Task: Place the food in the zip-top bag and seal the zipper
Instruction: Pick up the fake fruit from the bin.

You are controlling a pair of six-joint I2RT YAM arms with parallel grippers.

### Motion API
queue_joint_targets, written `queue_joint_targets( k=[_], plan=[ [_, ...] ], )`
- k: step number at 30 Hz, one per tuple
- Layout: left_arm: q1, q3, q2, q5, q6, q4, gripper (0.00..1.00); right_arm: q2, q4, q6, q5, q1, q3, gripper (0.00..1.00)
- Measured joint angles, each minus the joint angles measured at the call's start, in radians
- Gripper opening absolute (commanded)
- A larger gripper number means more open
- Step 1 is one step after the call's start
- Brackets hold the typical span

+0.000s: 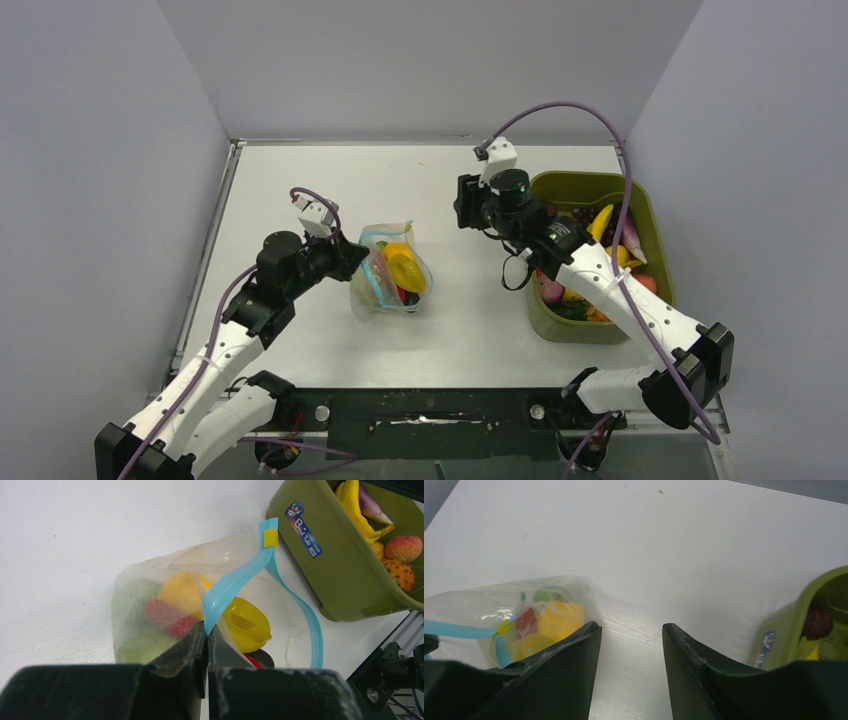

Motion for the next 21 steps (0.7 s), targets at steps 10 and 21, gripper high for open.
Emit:
queue_joint_targets(
  k=[10,21],
  plan=[
    [0.000,0.000,-0.001,0.000,0.001,0.000,0.00,-0.008,-0.108,-0.035,0.093,-0.216,0.004,0.44],
    [0.000,0.000,-0.002,0.000,0.001,0.000,0.00,0.032,-0.098,-0.044,0.093,-0.546,-0.078,0.49]
  ],
)
